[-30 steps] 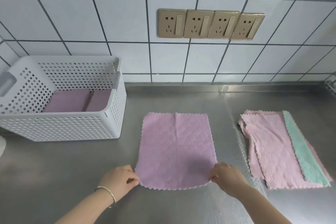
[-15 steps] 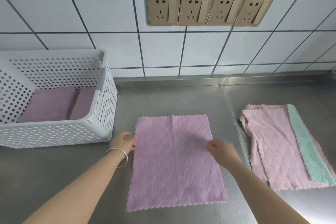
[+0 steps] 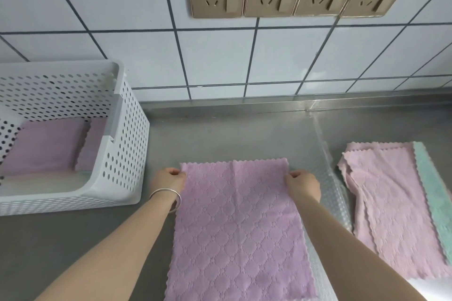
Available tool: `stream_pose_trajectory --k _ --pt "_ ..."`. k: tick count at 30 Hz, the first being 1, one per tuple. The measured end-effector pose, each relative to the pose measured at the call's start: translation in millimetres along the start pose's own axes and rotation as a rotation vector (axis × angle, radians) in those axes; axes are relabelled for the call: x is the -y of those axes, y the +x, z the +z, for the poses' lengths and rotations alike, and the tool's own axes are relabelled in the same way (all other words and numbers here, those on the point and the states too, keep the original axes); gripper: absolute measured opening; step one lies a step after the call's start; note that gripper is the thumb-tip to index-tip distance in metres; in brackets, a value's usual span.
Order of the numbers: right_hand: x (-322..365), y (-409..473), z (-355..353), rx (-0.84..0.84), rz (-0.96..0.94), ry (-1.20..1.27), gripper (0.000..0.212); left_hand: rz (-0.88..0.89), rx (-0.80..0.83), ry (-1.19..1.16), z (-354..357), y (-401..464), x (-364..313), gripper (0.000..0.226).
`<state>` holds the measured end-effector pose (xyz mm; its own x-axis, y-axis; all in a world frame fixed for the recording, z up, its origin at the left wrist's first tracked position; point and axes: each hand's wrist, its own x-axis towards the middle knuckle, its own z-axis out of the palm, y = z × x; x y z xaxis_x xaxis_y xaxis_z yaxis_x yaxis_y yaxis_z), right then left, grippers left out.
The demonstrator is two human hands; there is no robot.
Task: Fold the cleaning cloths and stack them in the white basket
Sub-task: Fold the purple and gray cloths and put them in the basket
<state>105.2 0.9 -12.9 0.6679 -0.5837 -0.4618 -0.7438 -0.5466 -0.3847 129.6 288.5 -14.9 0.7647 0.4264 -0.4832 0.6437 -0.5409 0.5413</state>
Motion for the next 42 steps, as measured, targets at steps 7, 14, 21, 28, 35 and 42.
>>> stream_pose_trajectory --k 7,14,21,28,35,42 --pt "-9 -4 10 -0.173 -0.058 -0.087 0.021 0.062 -0.069 0.052 2 1 9 0.023" --pt "-7 -12 3 -0.226 -0.194 -0.204 0.024 0.047 -0.143 0.002 0 -1 6 0.017" --pt "13 -70 60 -0.141 -0.87 -0.413 0.05 0.824 -0.088 0.481 42 -57 6 0.04" --pt "3 -65 84 -0.016 -0.953 -0.534 0.05 0.787 -0.031 0.792 65 -44 42 0.061" --pt "-20 -28 62 -0.148 -0.686 -0.467 0.061 0.636 -0.113 0.708 51 -22 42 0.072" --pt "-25 -18 48 -0.113 -0.65 -0.494 0.082 0.574 -0.149 0.755 50 -20 39 0.081"
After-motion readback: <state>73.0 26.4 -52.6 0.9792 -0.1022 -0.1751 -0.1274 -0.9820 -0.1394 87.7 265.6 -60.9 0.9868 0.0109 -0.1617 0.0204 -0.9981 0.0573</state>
